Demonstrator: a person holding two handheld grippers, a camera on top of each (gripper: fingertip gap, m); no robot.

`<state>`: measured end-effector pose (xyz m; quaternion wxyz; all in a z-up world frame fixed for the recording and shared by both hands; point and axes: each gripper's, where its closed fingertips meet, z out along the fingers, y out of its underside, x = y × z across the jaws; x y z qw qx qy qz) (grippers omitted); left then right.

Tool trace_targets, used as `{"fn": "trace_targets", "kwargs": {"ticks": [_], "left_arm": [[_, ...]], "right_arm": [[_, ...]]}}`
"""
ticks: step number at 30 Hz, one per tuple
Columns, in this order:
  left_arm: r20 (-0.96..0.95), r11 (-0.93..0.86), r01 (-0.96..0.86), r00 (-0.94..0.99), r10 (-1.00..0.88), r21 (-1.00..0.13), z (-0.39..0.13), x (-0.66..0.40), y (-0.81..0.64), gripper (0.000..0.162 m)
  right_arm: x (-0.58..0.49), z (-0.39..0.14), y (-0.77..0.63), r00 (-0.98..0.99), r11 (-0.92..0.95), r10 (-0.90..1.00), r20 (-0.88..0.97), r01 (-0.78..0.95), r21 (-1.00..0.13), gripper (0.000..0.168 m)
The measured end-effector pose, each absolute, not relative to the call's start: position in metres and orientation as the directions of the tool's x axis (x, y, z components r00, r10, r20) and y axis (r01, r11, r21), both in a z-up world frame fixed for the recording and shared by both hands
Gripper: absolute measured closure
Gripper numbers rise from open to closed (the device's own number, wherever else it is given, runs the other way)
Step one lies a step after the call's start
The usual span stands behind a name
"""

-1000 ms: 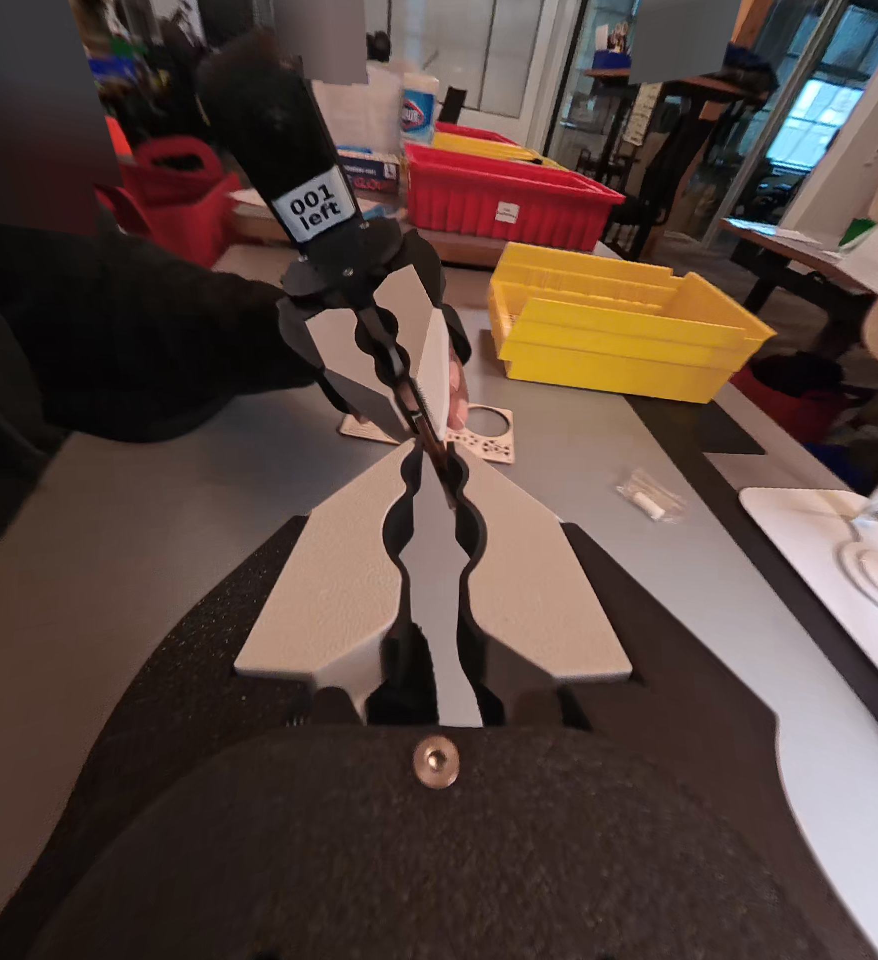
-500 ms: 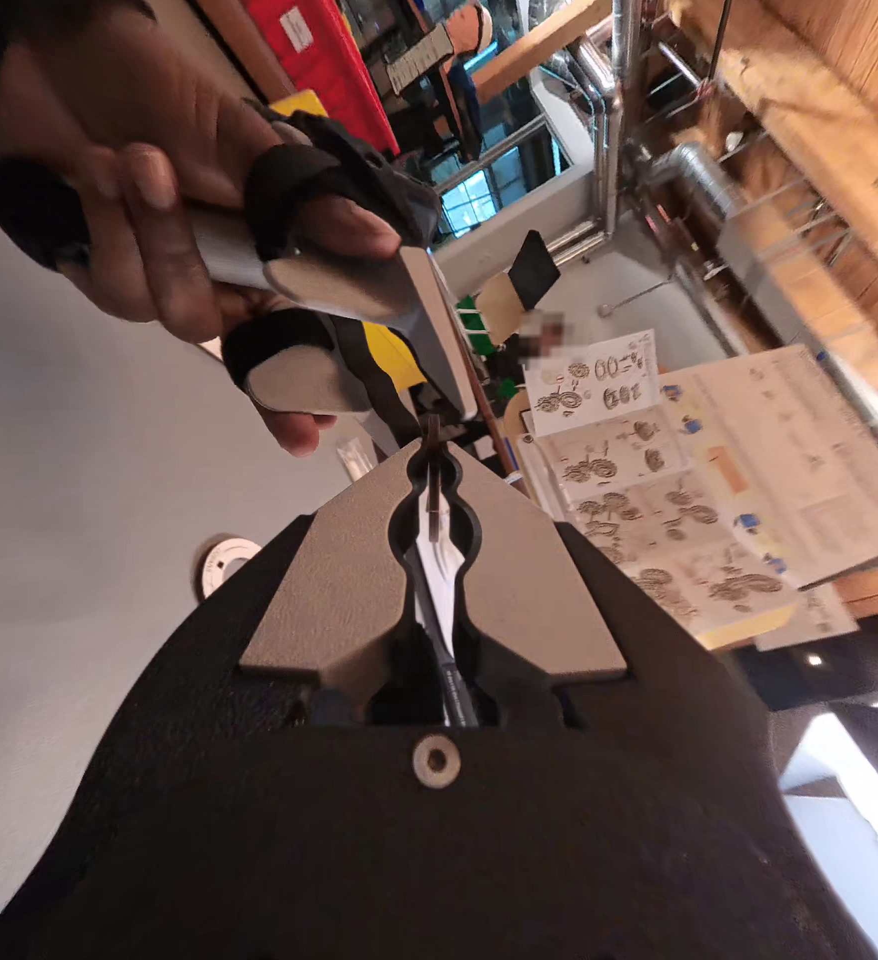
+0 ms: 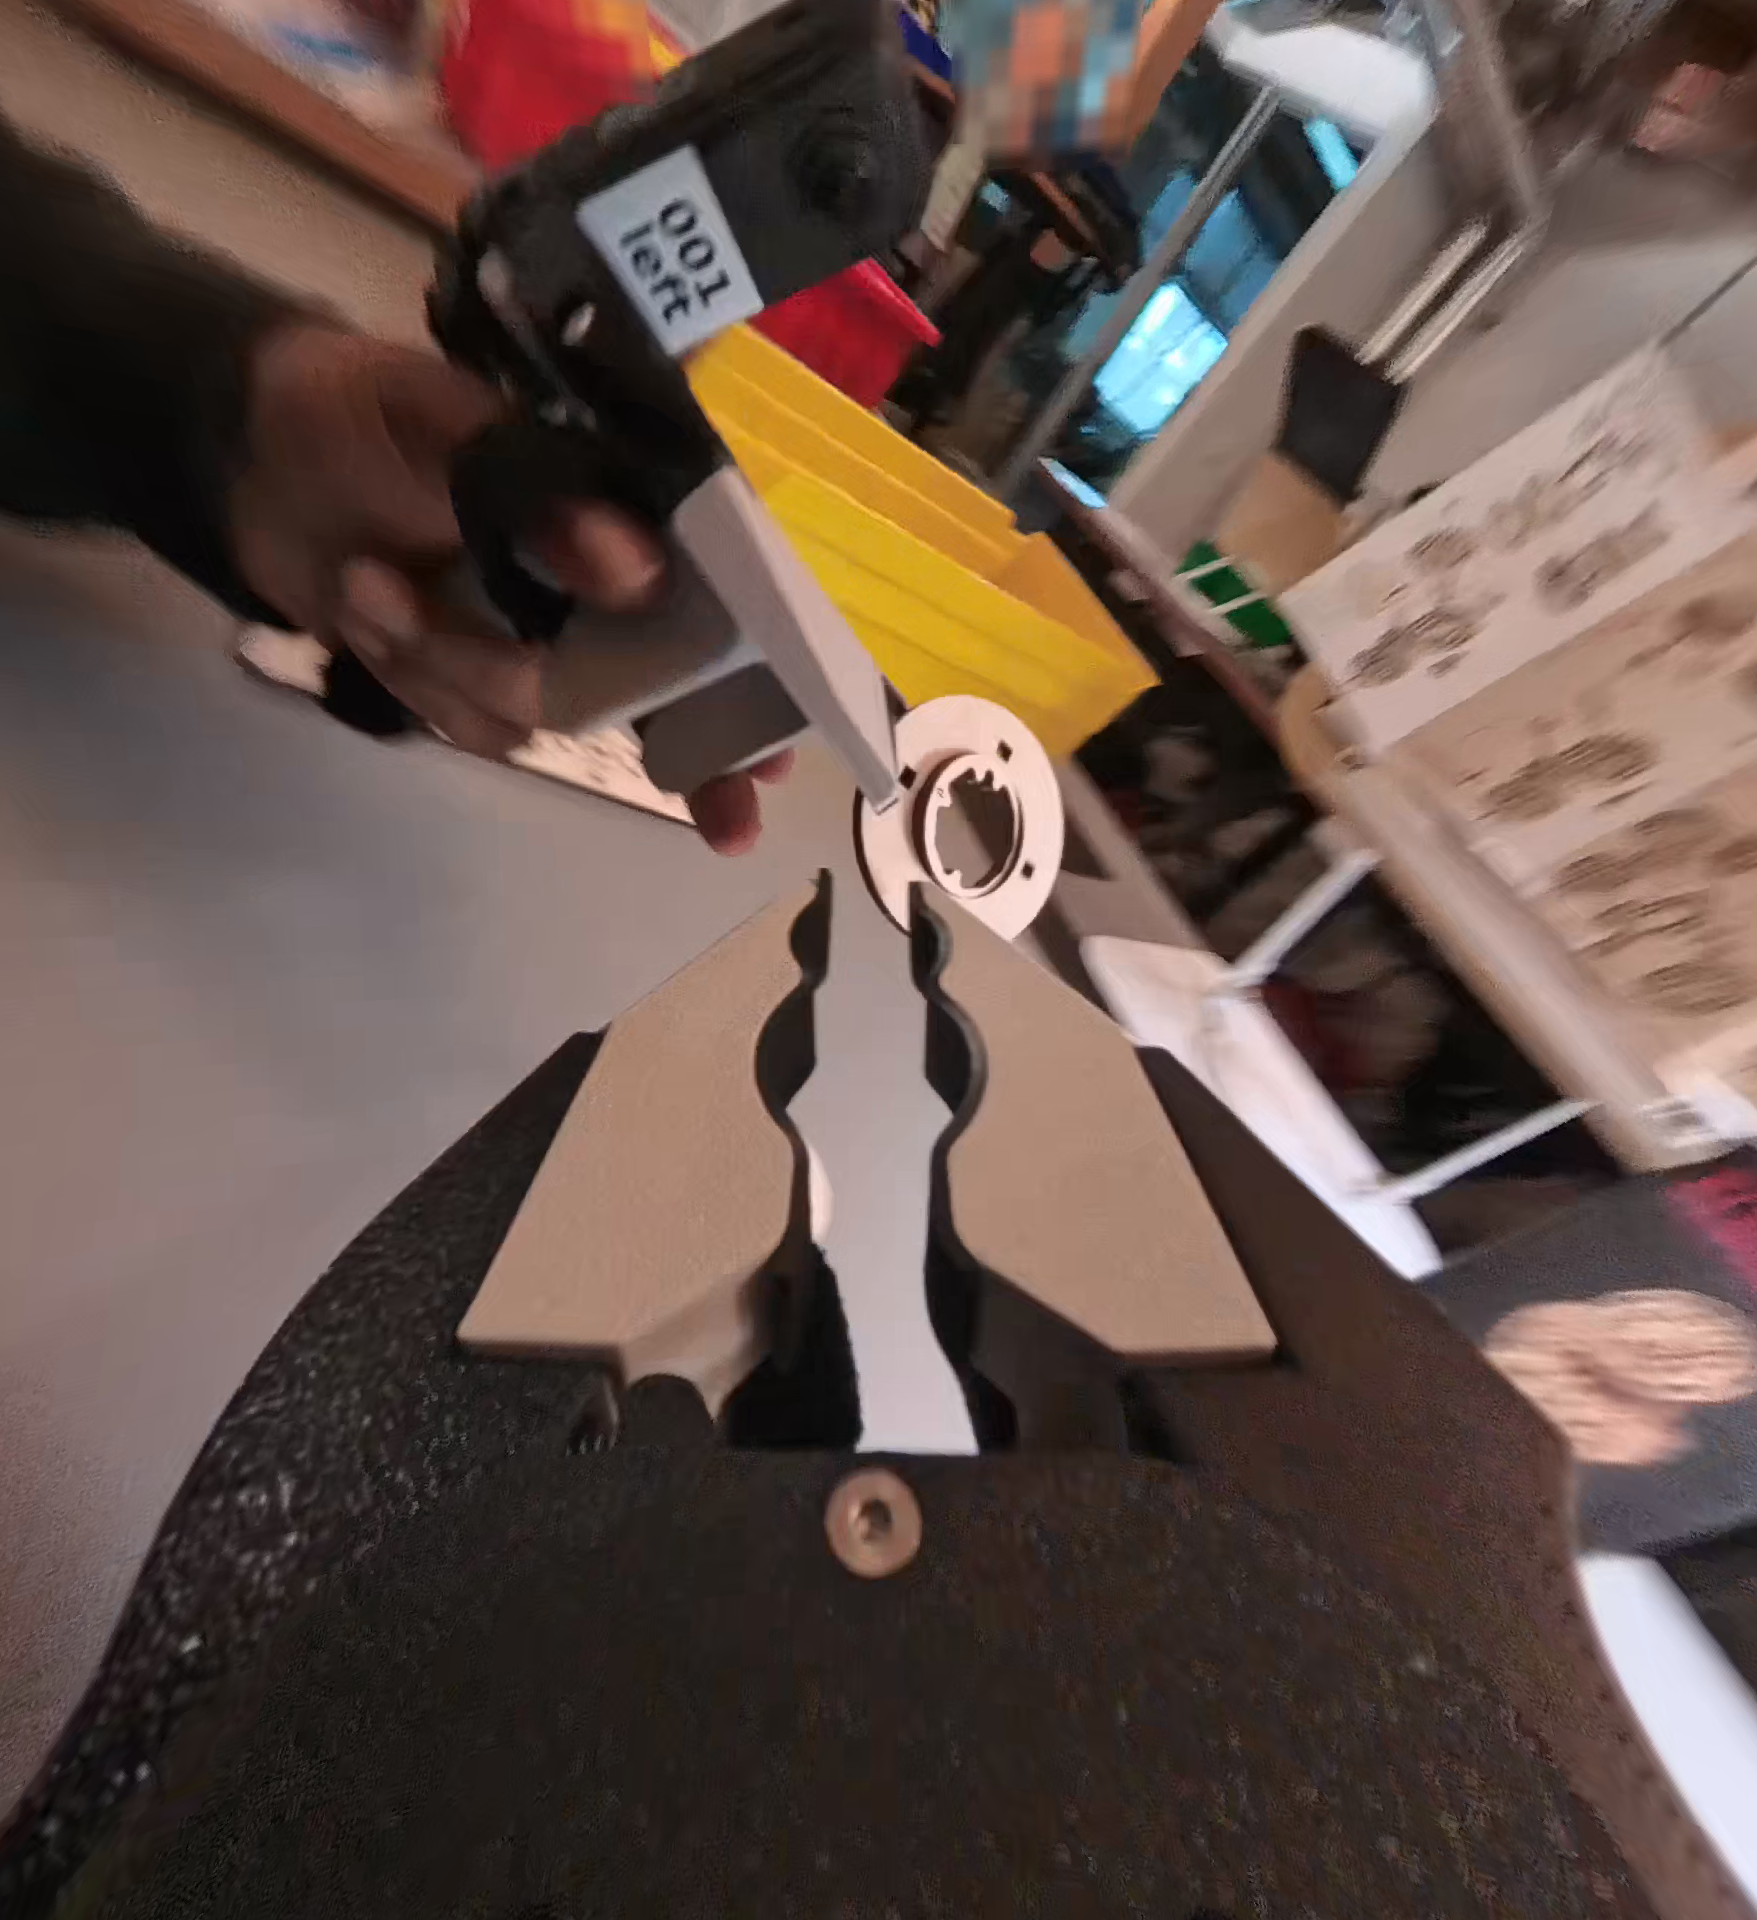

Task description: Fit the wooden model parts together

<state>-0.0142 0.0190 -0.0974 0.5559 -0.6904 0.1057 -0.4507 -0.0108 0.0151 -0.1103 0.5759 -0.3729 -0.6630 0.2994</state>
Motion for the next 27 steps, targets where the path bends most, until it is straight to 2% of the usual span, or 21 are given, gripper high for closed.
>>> {"fn": "trace_targets", "kwargs": {"ticks": [2,4,8,14,16,22,27], "left_arm": [[0.395,-0.301,0.257,0.639,-0.661,-0.918,-0.098,-0.014,0.018,0.152],[0.286,-0.243,0.162,0.684,-0.671,-0.956,-0.099,-0.011,0.016,0.152],[0.11,-0.167,-0.013,0.705,-0.701,-0.986,-0.106,0.001,0.011,0.152],[-0.057,-0.075,-0.163,0.682,-0.729,-0.984,-0.11,0.012,0.003,0.152],[-0.079,-0.067,-0.19,0.669,-0.739,-0.98,-0.112,0.013,0.001,0.152],[0.0,-0.11,-0.115,0.692,-0.722,-0.987,-0.109,0.003,0.006,0.16],[0.057,-0.149,-0.078,0.68,-0.731,-0.986,-0.108,0.006,0.005,0.16]], "right_arm": [[-0.007,-0.102,0.017,-0.114,0.311,0.947,0.299,0.111,-0.944,0.144],[-0.003,-0.094,0.015,-0.172,0.149,0.976,0.133,0.085,-0.985,0.144],[-0.004,-0.091,0.006,-0.22,0.077,0.974,0.057,0.084,-0.994,0.155],[-0.003,-0.102,0.0,-0.287,0.013,0.957,-0.029,0.144,-0.99,0.159],[-0.002,-0.104,0.0,-0.307,-0.004,0.95,-0.052,0.155,-0.988,0.165],[0.013,-0.095,0.0,-0.392,-0.074,0.911,-0.127,0.145,-0.987,0.166],[0.015,-0.1,-0.01,-0.468,-0.129,0.861,-0.198,0.175,-0.976,0.166]]}}
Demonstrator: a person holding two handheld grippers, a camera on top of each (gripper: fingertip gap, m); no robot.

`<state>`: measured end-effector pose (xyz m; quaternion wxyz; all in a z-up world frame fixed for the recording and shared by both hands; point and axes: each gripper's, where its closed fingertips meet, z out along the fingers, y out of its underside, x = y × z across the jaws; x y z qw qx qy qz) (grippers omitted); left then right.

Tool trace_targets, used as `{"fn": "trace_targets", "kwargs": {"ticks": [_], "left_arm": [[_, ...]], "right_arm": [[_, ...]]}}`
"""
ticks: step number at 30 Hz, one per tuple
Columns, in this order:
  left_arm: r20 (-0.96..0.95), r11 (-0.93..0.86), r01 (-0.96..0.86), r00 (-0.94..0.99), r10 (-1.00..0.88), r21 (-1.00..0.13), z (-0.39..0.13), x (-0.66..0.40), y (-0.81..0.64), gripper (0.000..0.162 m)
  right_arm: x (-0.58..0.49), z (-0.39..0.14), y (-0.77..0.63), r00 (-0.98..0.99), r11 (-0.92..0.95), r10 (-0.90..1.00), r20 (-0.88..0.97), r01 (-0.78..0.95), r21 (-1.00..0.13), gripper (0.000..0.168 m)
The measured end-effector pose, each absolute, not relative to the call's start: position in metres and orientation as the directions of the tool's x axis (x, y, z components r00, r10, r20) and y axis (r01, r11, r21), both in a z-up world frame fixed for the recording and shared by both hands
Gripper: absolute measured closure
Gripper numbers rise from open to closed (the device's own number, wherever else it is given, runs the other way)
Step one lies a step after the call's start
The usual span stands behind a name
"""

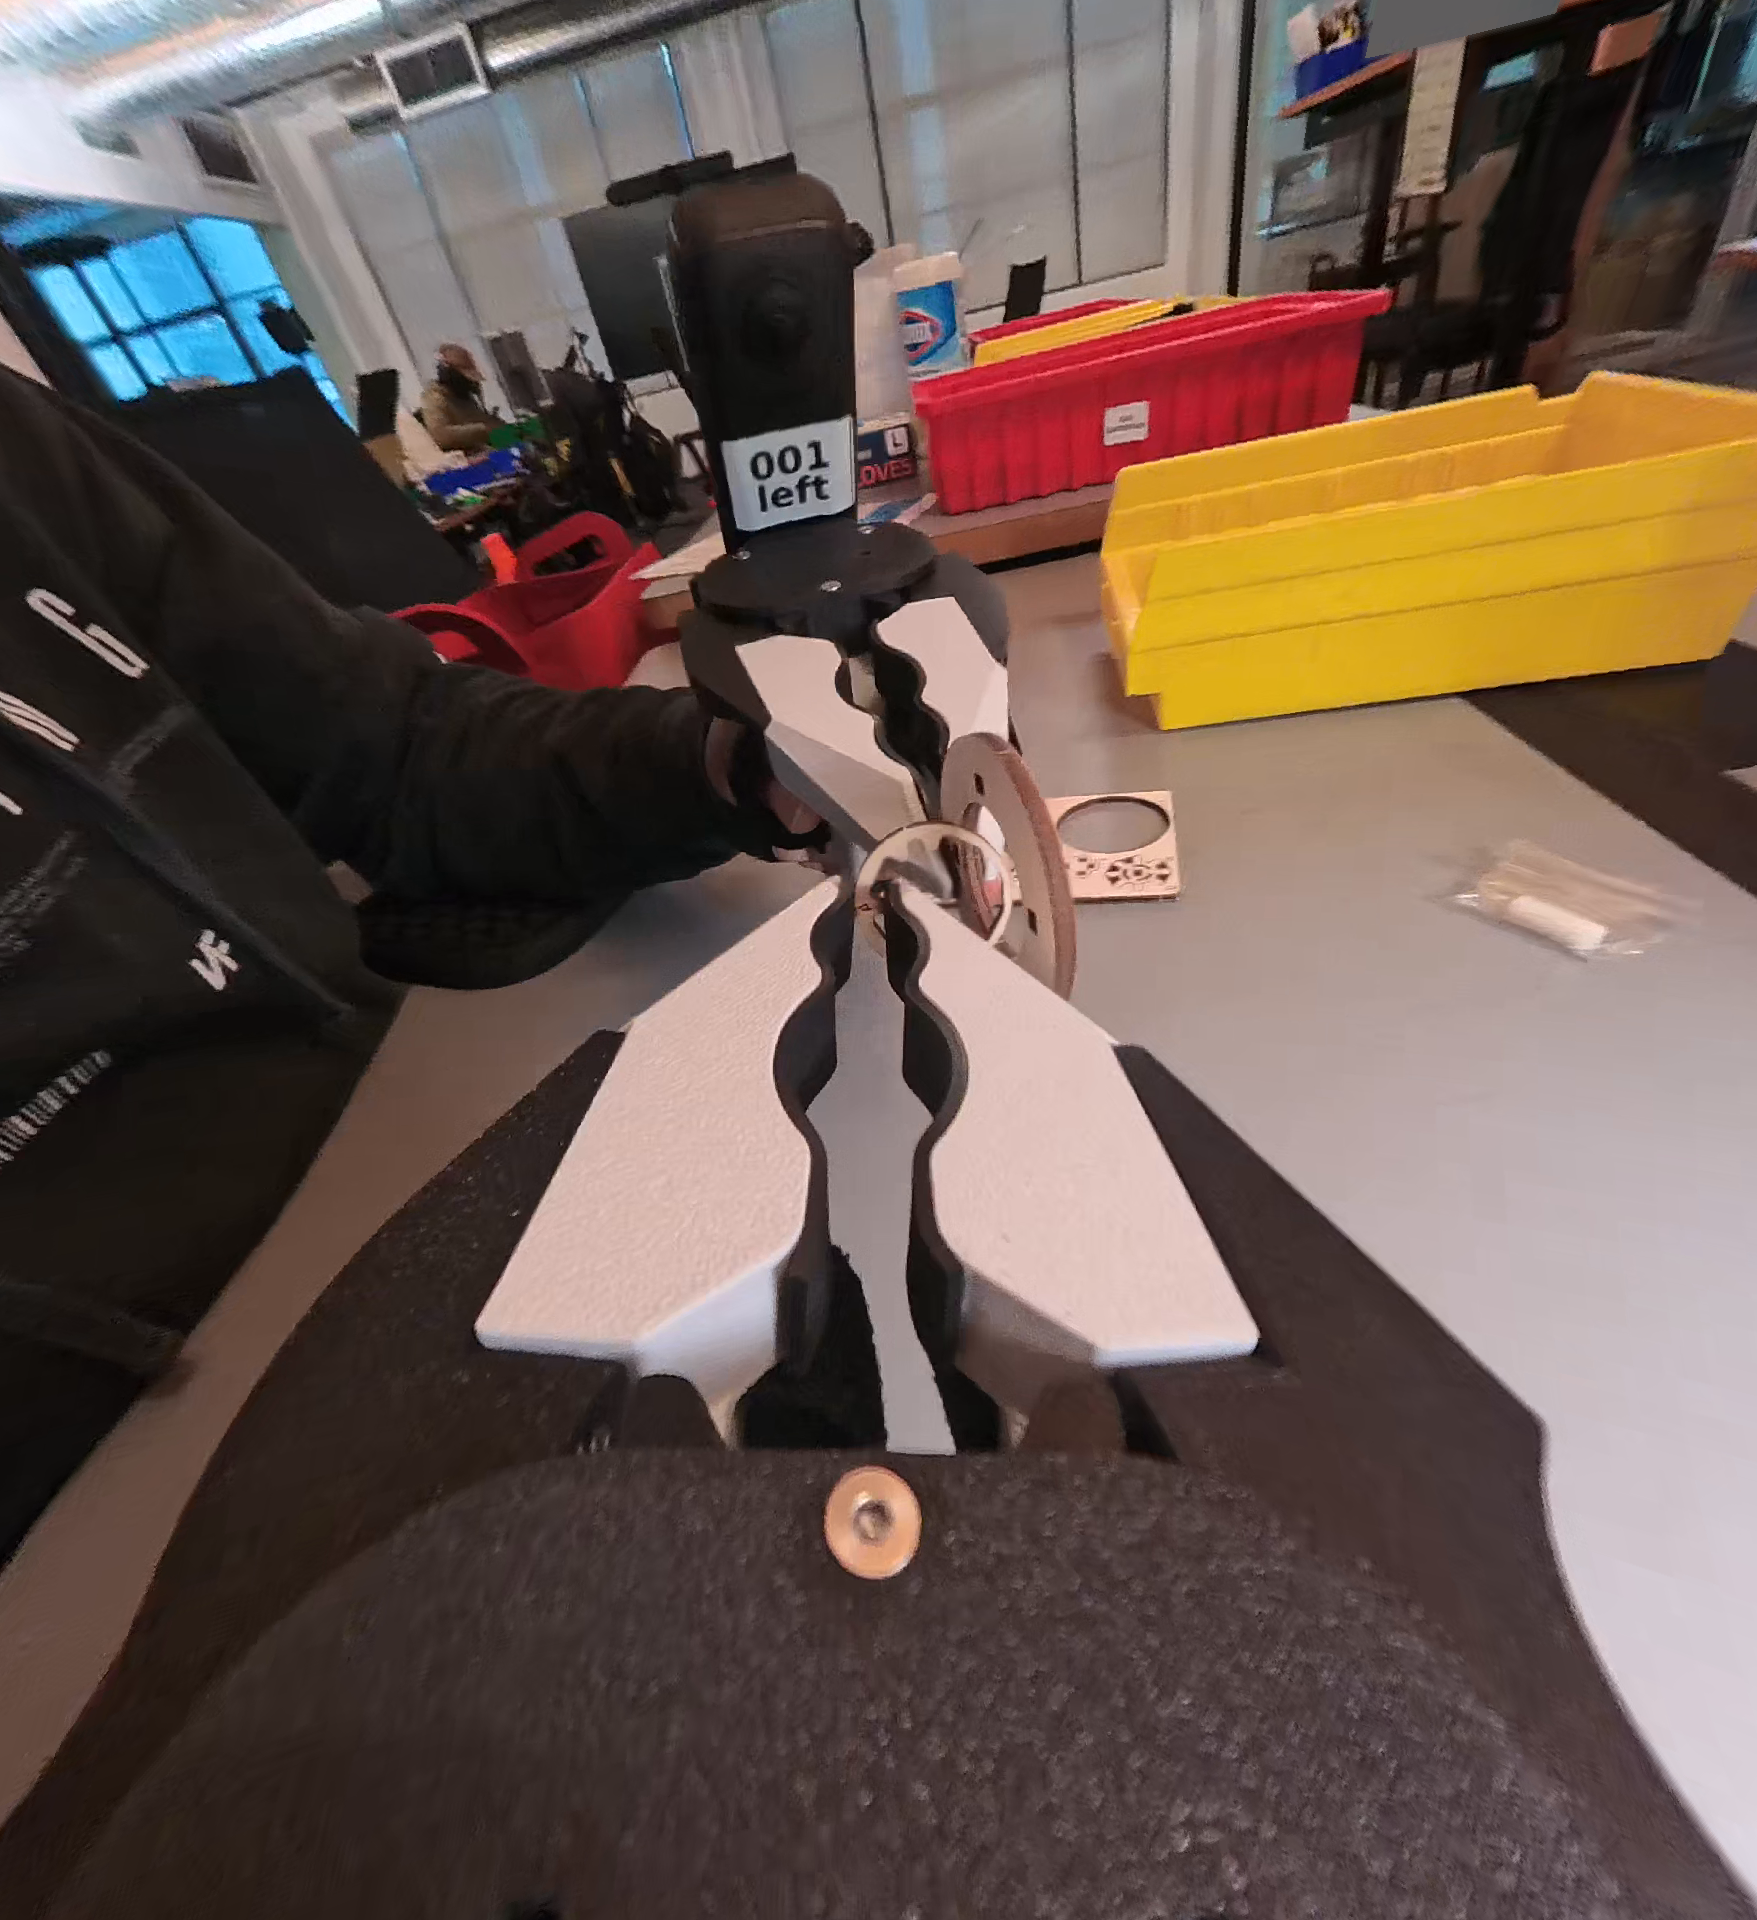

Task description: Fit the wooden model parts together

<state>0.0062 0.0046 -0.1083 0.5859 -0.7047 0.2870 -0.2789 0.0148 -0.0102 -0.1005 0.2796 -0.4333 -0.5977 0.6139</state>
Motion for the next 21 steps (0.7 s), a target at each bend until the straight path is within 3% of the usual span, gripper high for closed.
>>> {"fn": "trace_targets", "kwargs": {"ticks": [7,11,17,21], "left_arm": [[0.131,-0.223,-0.037,0.711,-0.69,-0.974,-0.116,-0.003,0.012,0.16],[0.235,-0.3,0.043,0.728,-0.644,-0.953,-0.122,-0.014,0.02,0.16],[0.273,-0.336,0.084,0.776,-0.568,-0.938,-0.132,-0.032,0.031,0.16],[0.27,-0.34,0.081,0.786,-0.556,-0.937,-0.136,-0.034,0.032,0.16]], "right_arm": [[0.023,-0.091,-0.018,-0.556,-0.213,0.788,-0.263,0.154,-0.965,0.166],[0.029,-0.081,0.004,-0.482,-0.238,0.833,-0.271,0.13,-0.963,0.166],[0.043,-0.121,0.056,-0.152,-0.042,0.982,-0.114,0.413,-0.91,0.166],[0.08,-0.165,0.069,-0.074,0.014,0.996,-0.055,0.715,-0.699,0.165]]}}
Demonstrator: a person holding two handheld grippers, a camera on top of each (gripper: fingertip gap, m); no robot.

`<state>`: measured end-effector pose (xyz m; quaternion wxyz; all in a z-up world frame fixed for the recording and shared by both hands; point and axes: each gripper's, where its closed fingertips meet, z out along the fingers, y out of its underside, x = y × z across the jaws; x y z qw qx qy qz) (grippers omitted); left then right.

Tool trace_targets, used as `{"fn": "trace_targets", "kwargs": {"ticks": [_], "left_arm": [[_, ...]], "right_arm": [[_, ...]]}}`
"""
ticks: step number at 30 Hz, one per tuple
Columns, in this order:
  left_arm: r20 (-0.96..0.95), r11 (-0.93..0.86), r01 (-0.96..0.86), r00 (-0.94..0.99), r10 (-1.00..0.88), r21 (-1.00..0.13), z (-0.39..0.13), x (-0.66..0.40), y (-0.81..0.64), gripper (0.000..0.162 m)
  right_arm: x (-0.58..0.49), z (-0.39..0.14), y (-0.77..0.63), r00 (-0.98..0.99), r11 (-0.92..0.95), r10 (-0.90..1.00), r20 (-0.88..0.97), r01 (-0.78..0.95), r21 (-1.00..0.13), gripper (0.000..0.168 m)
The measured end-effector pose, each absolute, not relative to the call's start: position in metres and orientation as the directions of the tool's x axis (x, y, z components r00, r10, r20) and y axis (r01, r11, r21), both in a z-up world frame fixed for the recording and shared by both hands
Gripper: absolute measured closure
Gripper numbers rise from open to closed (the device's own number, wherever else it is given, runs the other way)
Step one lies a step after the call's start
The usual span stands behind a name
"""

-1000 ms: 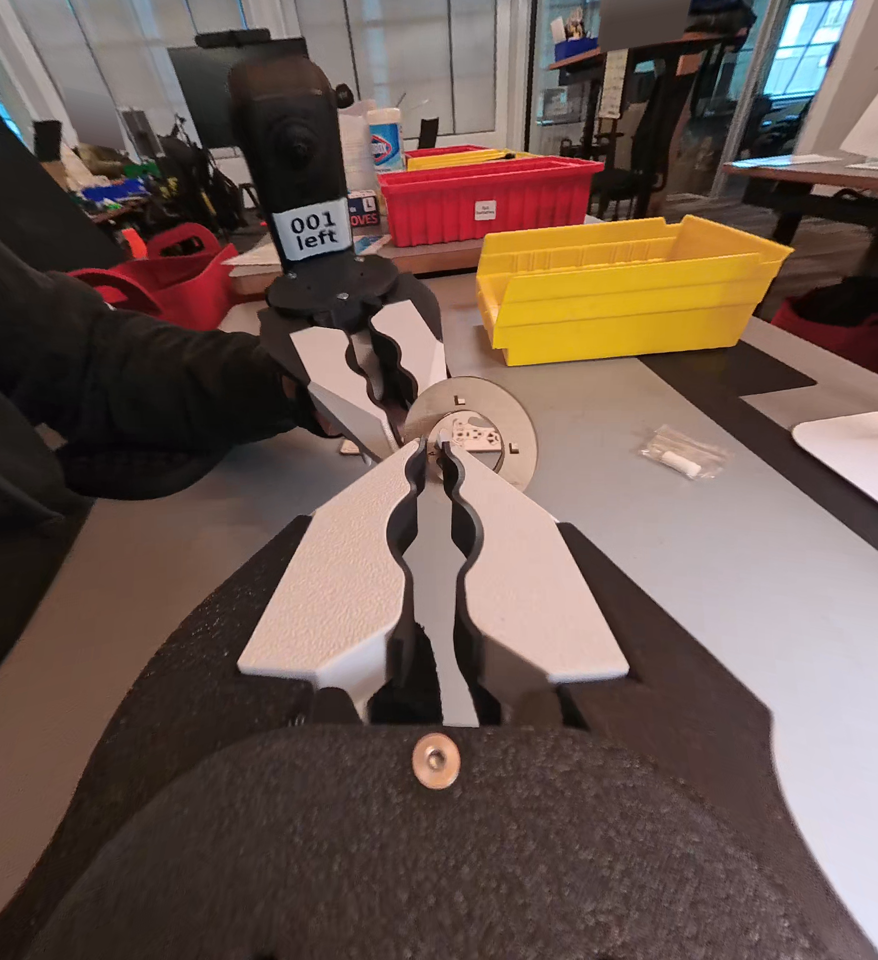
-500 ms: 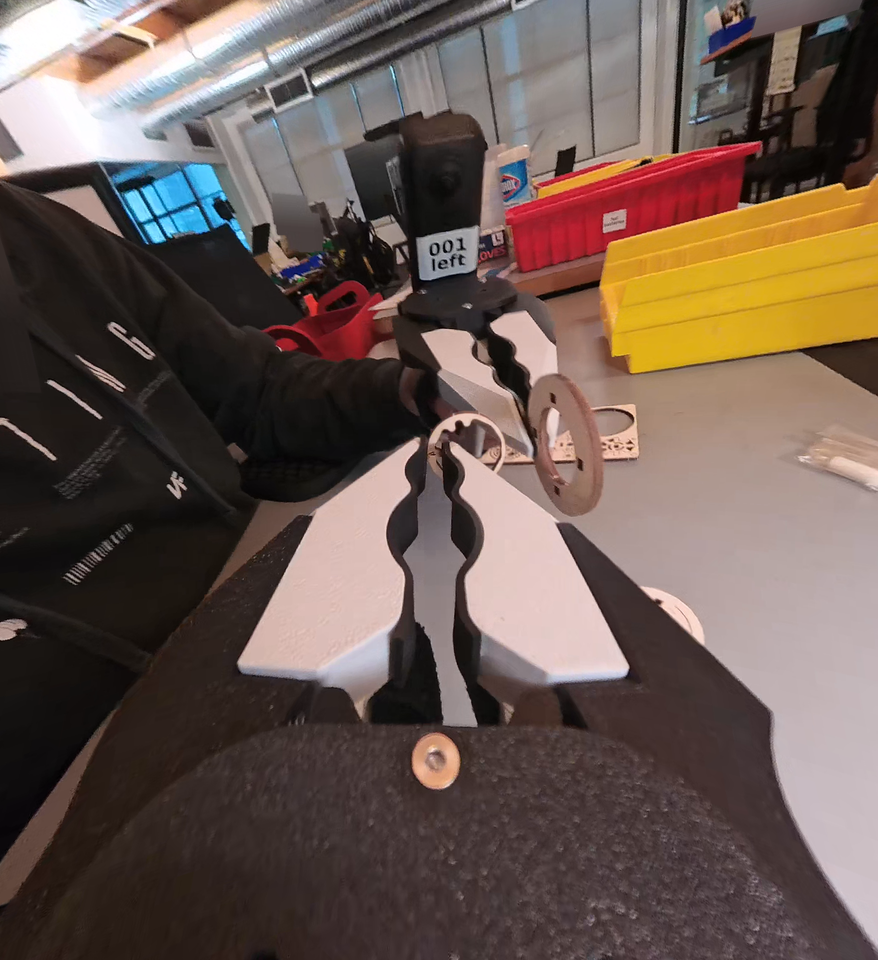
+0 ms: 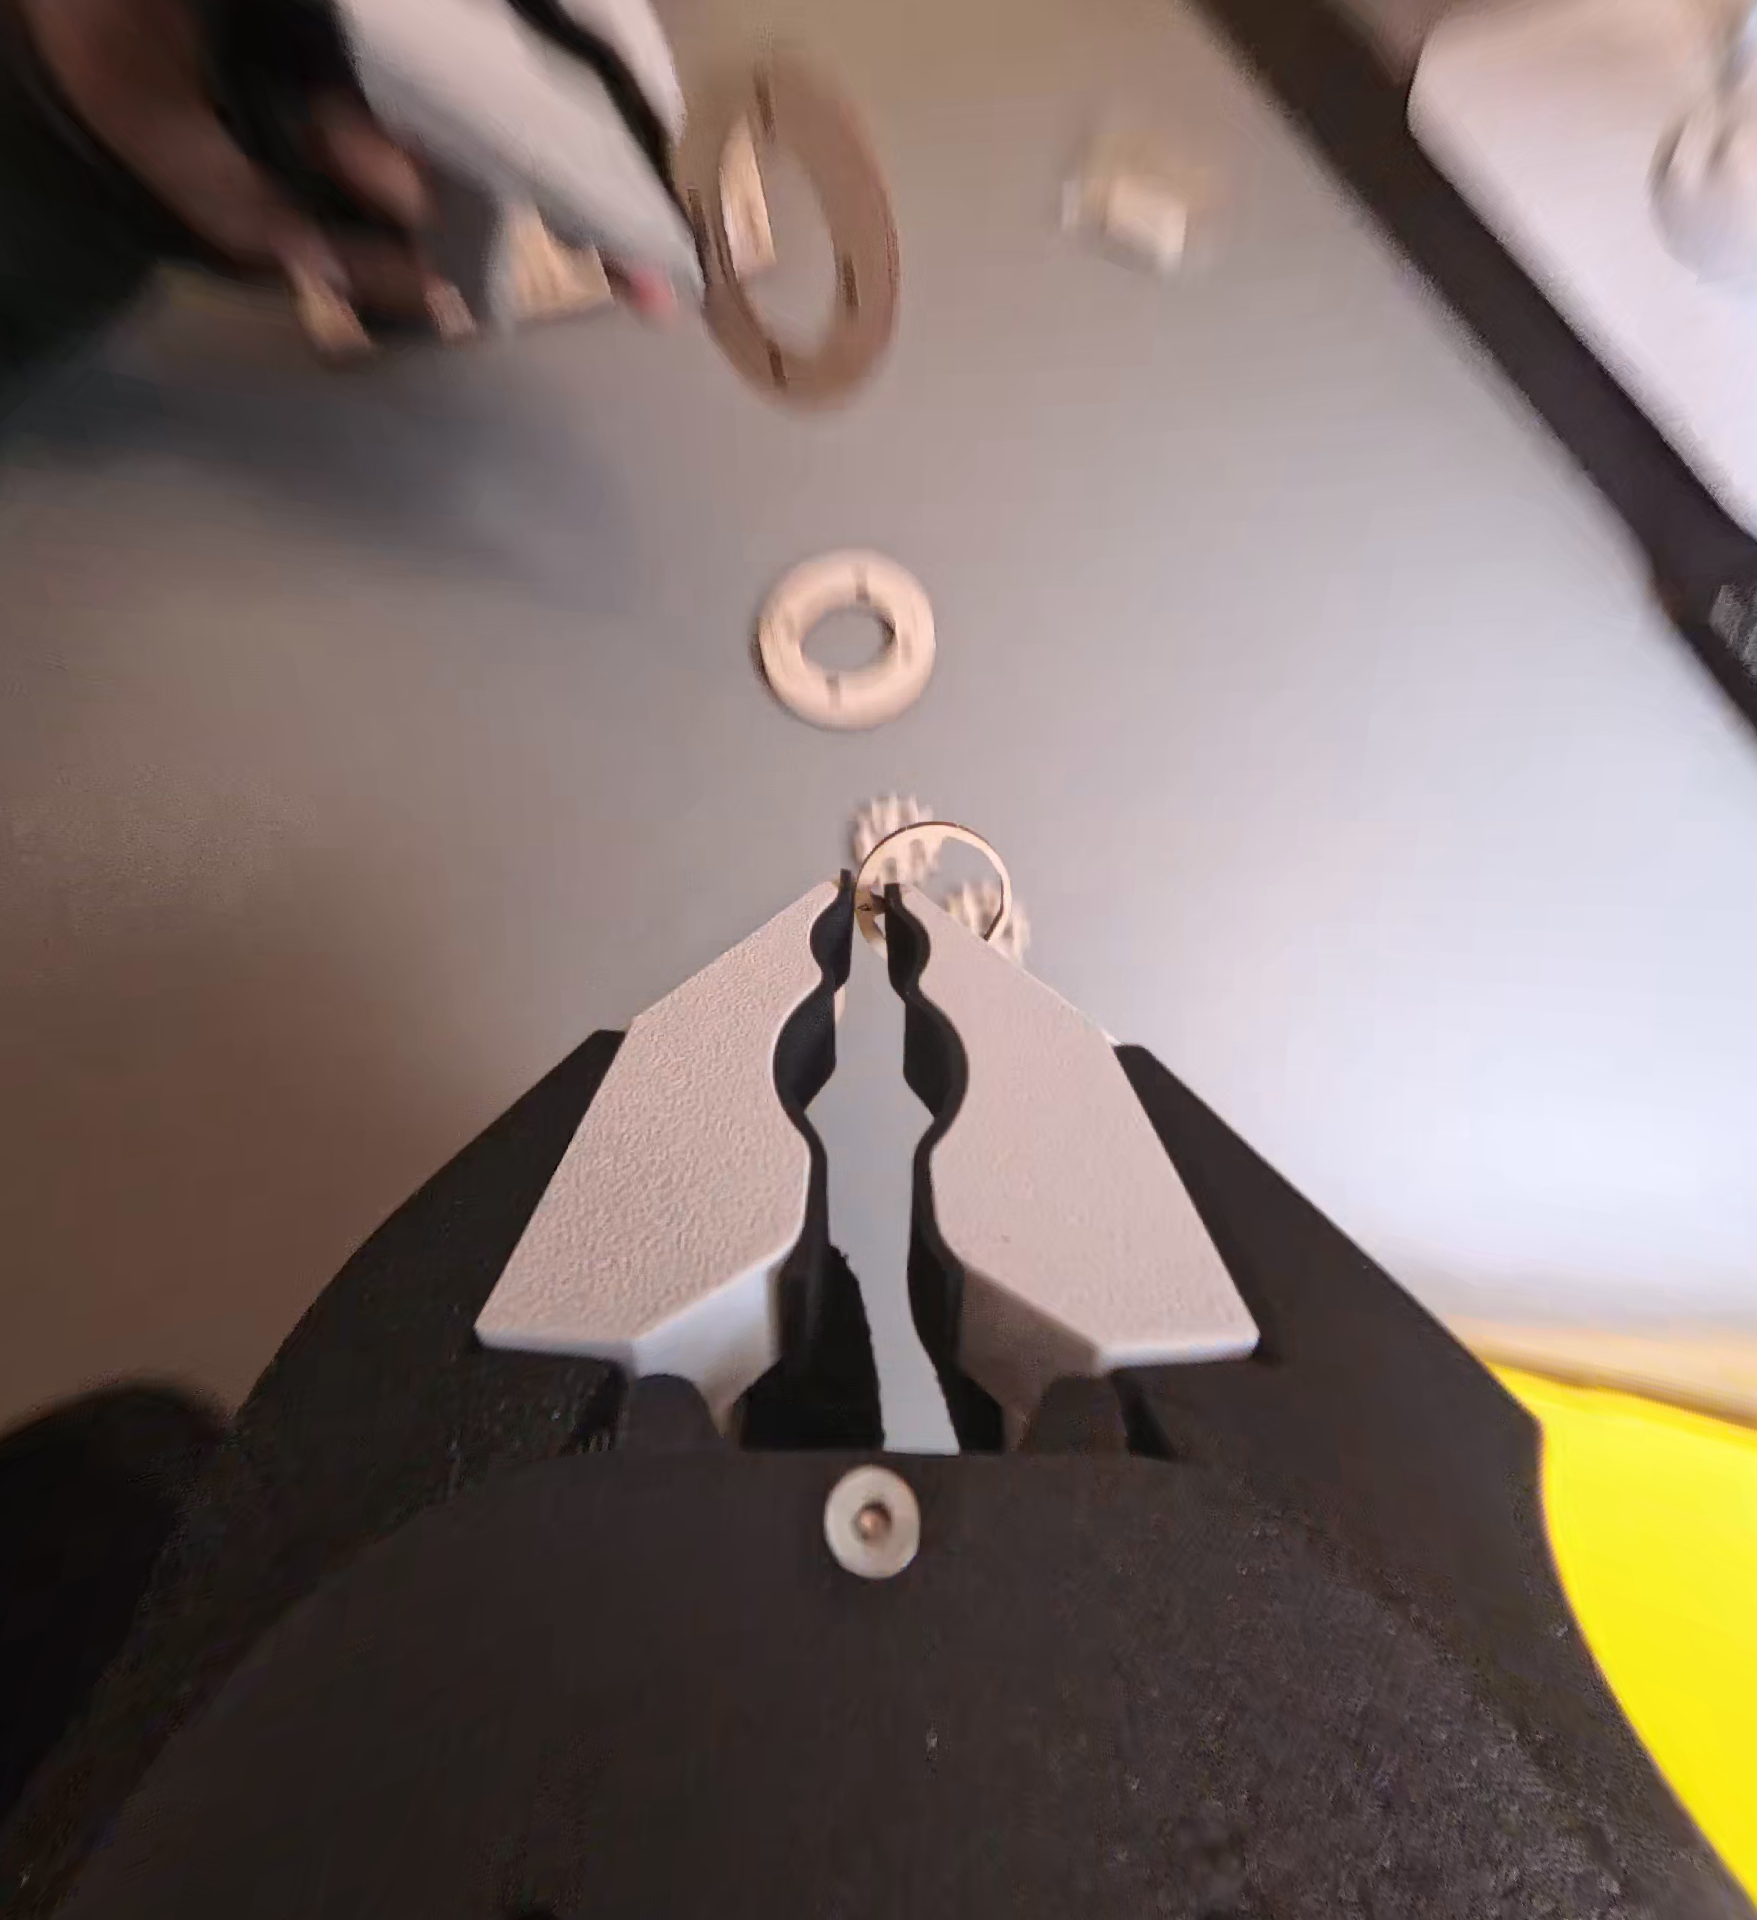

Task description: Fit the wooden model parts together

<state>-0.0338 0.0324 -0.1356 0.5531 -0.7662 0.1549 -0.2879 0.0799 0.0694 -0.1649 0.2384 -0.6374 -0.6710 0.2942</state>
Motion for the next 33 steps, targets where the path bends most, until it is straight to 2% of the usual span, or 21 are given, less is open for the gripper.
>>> {"fn": "trace_targets", "kwargs": {"ticks": [3,4,10,16,19,23,25,27,29,31,33], "left_arm": [[0.272,-0.345,0.081,0.786,-0.555,-0.935,-0.138,-0.033,0.033,0.16],[0.272,-0.347,0.079,0.786,-0.556,-0.935,-0.139,-0.032,0.033,0.16],[0.266,-0.352,0.065,0.785,-0.559,-0.934,-0.143,-0.03,0.033,0.16],[0.272,-0.358,0.068,0.783,-0.559,-0.931,-0.144,-0.031,0.032,0.16],[0.276,-0.358,0.073,0.784,-0.556,-0.931,-0.144,-0.033,0.032,0.16],[0.289,-0.367,0.083,0.781,-0.553,-0.927,-0.146,-0.034,0.033,0.16],[0.292,-0.369,0.085,0.781,-0.552,-0.925,-0.146,-0.034,0.033,0.16],[0.291,-0.369,0.084,0.782,-0.551,-0.926,-0.147,-0.035,0.033,0.16],[0.291,-0.369,0.085,0.783,-0.549,-0.926,-0.146,-0.036,0.033,0.16],[0.296,-0.371,0.091,0.783,-0.547,-0.924,-0.146,-0.037,0.033,0.16],[0.301,-0.373,0.095,0.783,-0.545,-0.923,-0.147,-0.039,0.033,0.16]], "right_arm": [[0.124,-0.207,0.071,-0.039,0.017,0.998,-0.045,0.911,-0.413,0.165],[0.133,-0.214,0.074,-0.022,0.009,0.999,-0.033,0.935,-0.356,0.165],[0.148,-0.228,0.086,0.031,-0.028,0.999,0.009,0.972,-0.235,0.165],[0.155,-0.232,0.101,0.055,-0.037,0.994,0.097,0.983,-0.179,0.159],[0.144,-0.21,0.092,0.028,-0.001,0.995,0.094,0.963,-0.27,0.149],[0.132,-0.195,0.073,-0.035,0.046,0.999,0.04,0.941,-0.335,0.146],[0.117,-0.202,0.059,-0.075,0.067,0.997,-0.008,0.931,-0.359,0.137],[0.108,-0.22,0.046,-0.114,0.101,0.993,-0.021,0.94,-0.325,0.119],[0.101,-0.236,0.039,-0.145,0.135,0.989,-0.012,0.945,-0.298,0.114],[0.09,-0.236,0.036,-0.156,0.148,0.988,0.004,0.929,-0.339,0.122],[0.089,-0.237,0.038,-0.154,0.149,0.988,0.011,0.932,-0.331,0.141]]}}
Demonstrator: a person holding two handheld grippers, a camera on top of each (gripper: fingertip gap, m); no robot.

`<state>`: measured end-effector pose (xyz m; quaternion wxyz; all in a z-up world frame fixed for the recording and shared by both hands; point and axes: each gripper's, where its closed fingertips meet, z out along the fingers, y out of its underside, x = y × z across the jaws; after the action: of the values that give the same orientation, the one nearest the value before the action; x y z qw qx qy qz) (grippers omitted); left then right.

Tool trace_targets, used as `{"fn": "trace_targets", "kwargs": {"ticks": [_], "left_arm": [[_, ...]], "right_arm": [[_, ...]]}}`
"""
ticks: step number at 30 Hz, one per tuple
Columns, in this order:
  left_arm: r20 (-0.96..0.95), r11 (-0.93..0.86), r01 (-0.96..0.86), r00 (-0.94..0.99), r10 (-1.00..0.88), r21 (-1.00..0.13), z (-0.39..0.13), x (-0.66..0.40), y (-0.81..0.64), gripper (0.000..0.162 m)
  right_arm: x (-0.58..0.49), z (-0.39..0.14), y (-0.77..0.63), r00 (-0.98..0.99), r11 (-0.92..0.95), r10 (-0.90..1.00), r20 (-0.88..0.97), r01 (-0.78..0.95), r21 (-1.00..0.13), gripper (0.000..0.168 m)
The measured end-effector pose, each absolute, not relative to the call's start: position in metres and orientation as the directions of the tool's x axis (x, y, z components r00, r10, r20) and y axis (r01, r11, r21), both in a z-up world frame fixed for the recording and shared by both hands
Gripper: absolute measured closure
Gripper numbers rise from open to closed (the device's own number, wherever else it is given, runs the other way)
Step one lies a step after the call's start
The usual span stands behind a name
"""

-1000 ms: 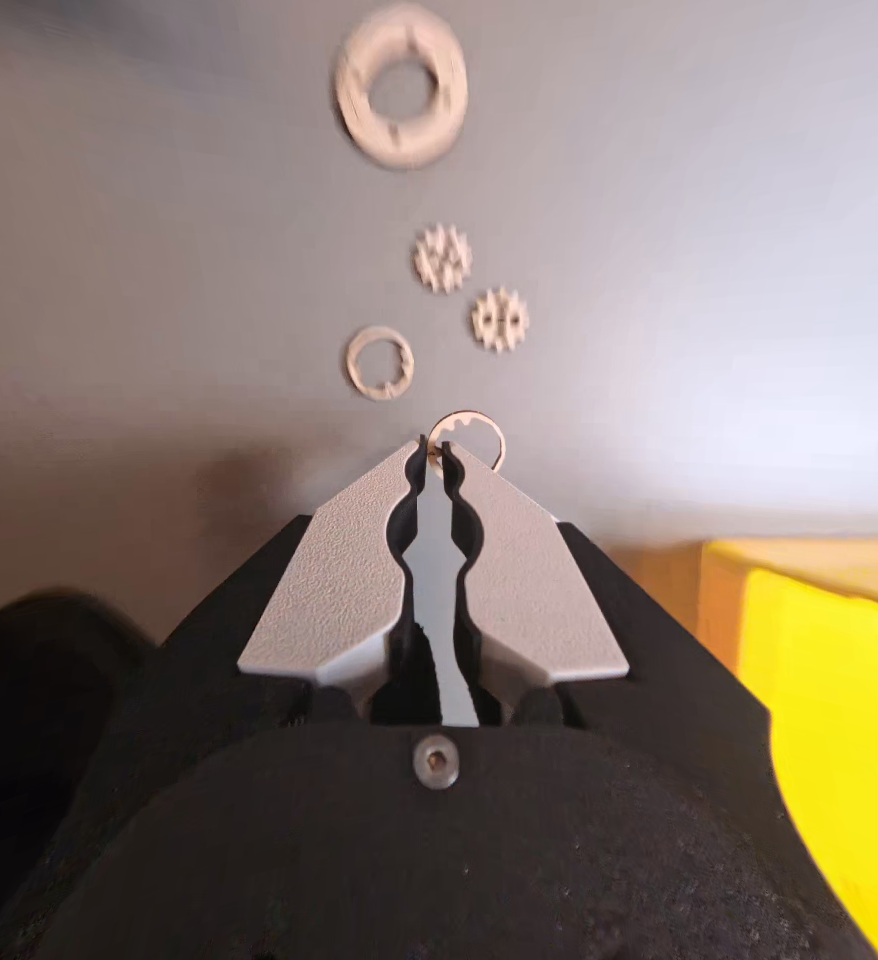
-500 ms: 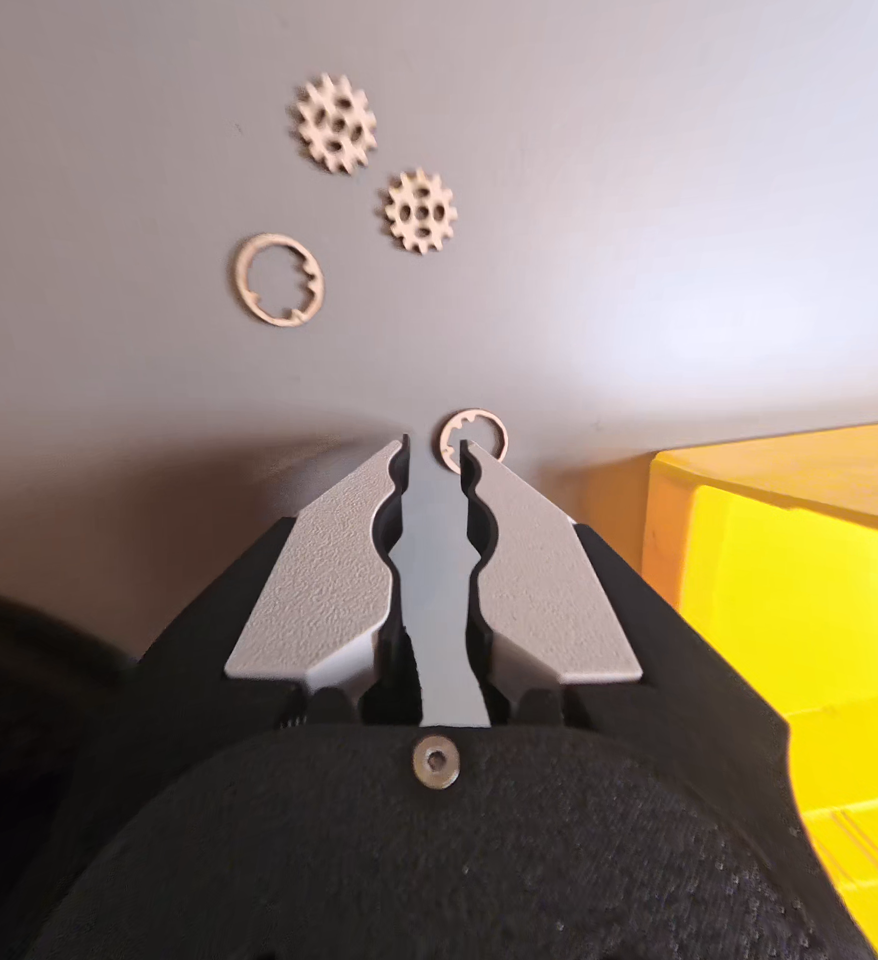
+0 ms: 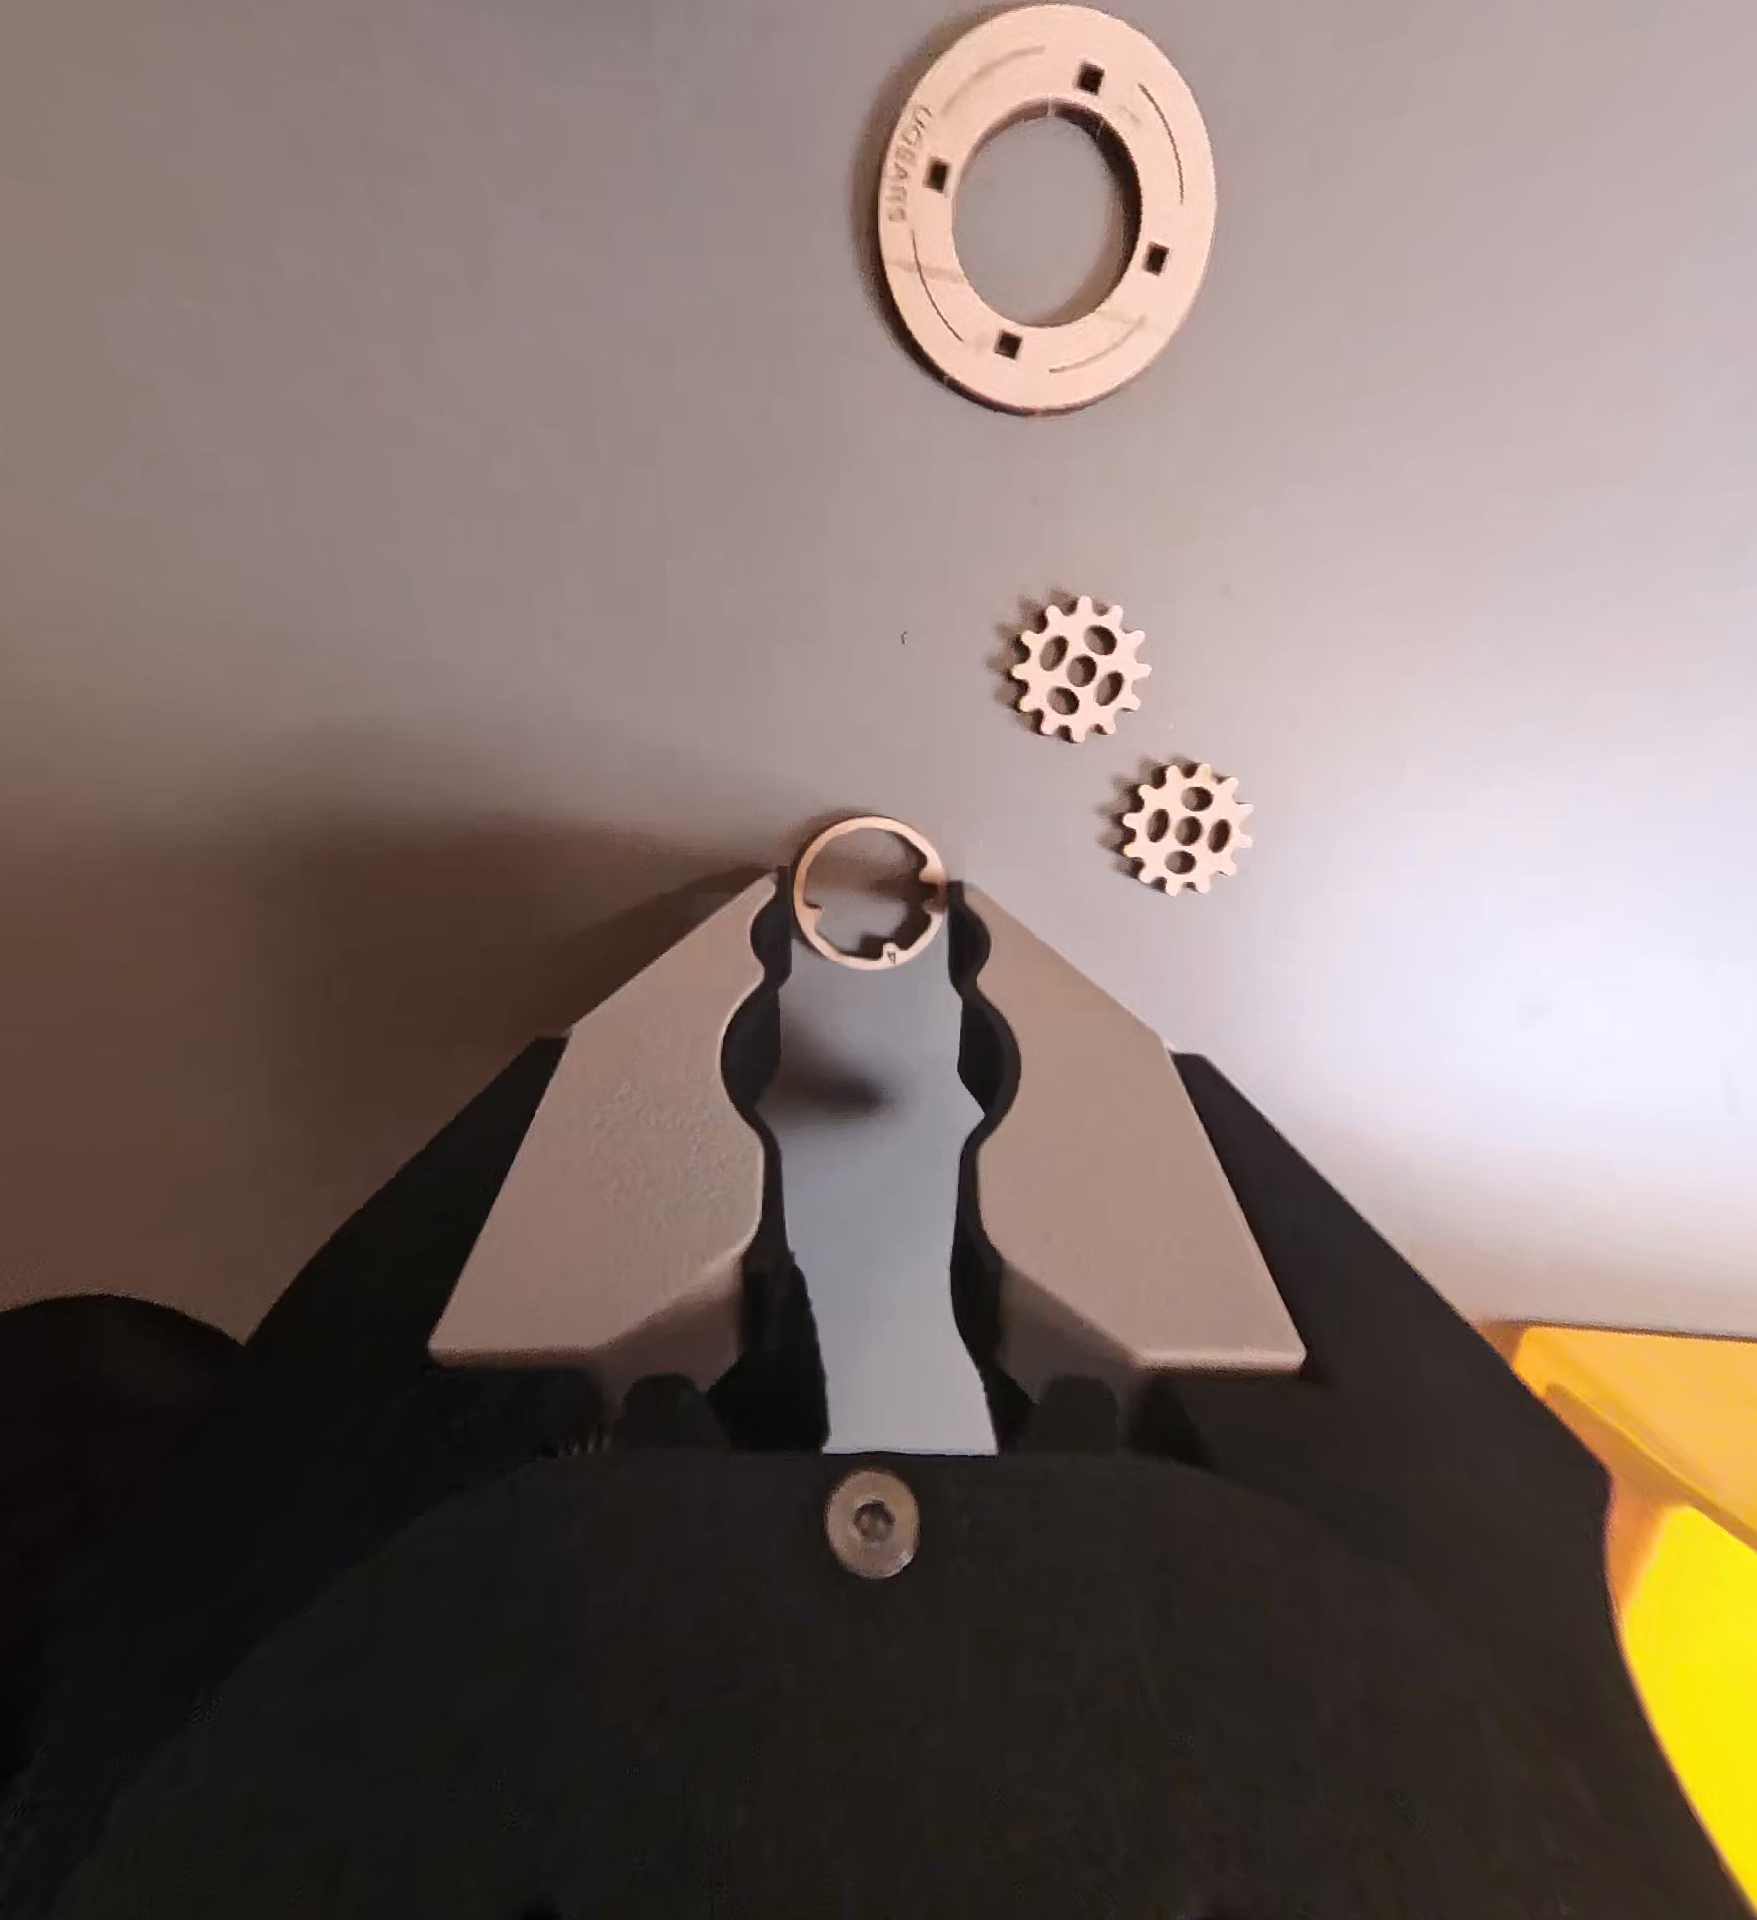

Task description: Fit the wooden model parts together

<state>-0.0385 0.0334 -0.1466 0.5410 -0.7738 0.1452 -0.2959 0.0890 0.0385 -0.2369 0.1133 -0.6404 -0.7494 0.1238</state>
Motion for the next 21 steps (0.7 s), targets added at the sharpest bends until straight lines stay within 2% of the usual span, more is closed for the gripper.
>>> {"fn": "trace_targets", "kwargs": {"ticks": [4,9,11,14,16,21], "left_arm": [[0.302,-0.372,0.097,0.782,-0.546,-0.923,-0.146,-0.039,0.033,0.16],[0.298,-0.369,0.094,0.782,-0.548,-0.925,-0.144,-0.038,0.033,0.16],[0.301,-0.372,0.094,0.78,-0.549,-0.923,-0.145,-0.037,0.032,0.16],[0.296,-0.372,0.088,0.78,-0.551,-0.924,-0.145,-0.036,0.031,0.16],[0.299,-0.374,0.088,0.778,-0.553,-0.923,-0.145,-0.035,0.031,0.16],[0.297,-0.379,0.078,0.769,-0.566,-0.922,-0.147,-0.03,0.03,0.16]], "right_arm": [[0.113,-0.235,0.058,-0.159,0.169,0.985,0.061,0.953,-0.25,0.141],[0.153,-0.229,0.098,-0.054,0.078,0.991,0.126,0.978,-0.194,0.14],[0.161,-0.23,0.103,-0.033,0.059,0.99,0.136,0.981,-0.186,0.128],[0.16,-0.215,0.103,-0.011,0.051,0.988,0.155,0.964,-0.259,0.112],[0.151,-0.196,0.103,0.012,0.049,0.985,0.172,0.937,-0.347,0.11],[0.093,-0.131,0.097,0.095,0.051,0.982,0.16,0.692,-0.72,0.11]]}}
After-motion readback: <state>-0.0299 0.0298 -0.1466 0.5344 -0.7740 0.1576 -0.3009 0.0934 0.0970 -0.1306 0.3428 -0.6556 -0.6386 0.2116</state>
